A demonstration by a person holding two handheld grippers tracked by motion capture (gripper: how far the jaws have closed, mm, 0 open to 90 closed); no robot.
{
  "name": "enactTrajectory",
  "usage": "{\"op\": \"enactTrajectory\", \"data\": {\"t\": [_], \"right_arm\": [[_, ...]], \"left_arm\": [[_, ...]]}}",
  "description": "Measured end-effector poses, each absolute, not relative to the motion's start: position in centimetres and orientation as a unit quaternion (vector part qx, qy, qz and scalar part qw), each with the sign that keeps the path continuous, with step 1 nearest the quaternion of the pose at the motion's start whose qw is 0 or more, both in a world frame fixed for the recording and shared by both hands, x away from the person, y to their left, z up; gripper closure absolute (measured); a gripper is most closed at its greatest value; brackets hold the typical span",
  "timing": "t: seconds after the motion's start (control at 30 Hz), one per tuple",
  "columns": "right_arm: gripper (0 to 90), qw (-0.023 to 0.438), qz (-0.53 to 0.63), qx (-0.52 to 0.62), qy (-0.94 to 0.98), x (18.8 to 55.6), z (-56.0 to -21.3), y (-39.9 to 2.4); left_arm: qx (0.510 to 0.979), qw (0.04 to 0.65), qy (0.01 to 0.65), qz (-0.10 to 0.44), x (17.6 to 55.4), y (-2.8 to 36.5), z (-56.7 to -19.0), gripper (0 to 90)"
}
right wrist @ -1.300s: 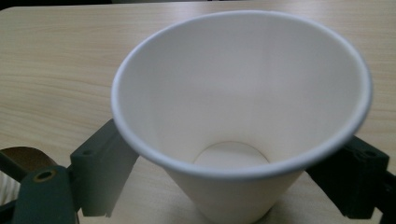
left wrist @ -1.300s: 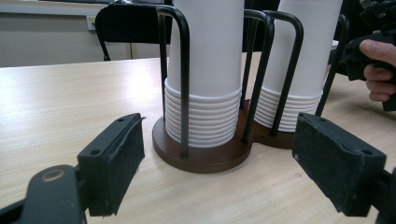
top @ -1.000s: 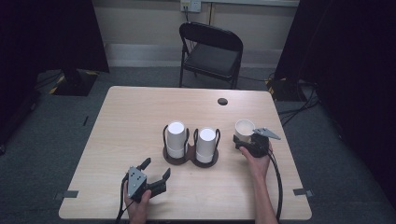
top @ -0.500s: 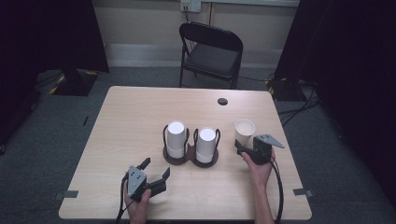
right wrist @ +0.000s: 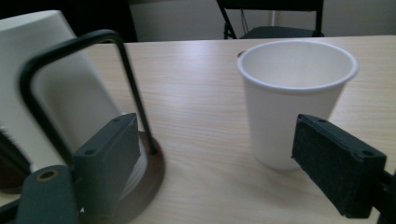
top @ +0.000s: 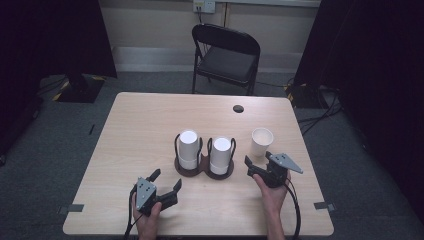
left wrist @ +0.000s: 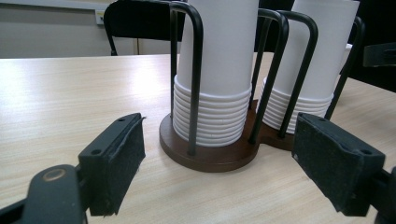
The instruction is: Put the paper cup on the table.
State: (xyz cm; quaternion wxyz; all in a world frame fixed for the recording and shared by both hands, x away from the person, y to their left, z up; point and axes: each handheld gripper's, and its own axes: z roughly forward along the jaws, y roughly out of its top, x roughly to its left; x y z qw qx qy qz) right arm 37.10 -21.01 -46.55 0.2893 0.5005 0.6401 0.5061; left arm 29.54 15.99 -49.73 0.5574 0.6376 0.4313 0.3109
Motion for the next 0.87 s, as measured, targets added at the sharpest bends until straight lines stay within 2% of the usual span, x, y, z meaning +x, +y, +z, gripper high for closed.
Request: {"op": "enactTrajectory", "data": {"t": [0.2,0.4,0.57,0.63,0.77,0.87], "right_arm": [[14.4,0.298,0.521,0.482,0.638,35.2,-46.4,-19.7],[14.8,0.283,0.517,0.486,0.645,33.1,-48.4,-18.7],[15.2,0.293,0.517,0.488,0.639,31.6,-49.4,-18.3],[15.3,0.3,0.518,0.486,0.637,31.5,-49.4,-18.3],[14.8,0.283,0.515,0.497,0.639,31.9,-49.5,-18.5],[14.8,0.293,0.515,0.495,0.636,31.7,-49.5,-18.4]], "left_arm": [[0.639,0.552,0.434,0.314,29.6,16.0,-49.7,17.4],[0.632,0.554,0.442,0.313,29.6,16.1,-49.7,16.7],[0.616,0.558,0.455,0.32,29.5,16.3,-49.8,15.5],[0.612,0.561,0.456,0.319,29.4,16.3,-49.8,15.6],[0.614,0.558,0.456,0.322,29.5,16.2,-49.8,15.5],[0.615,0.557,0.456,0.322,29.5,16.1,-49.8,15.6]]}}
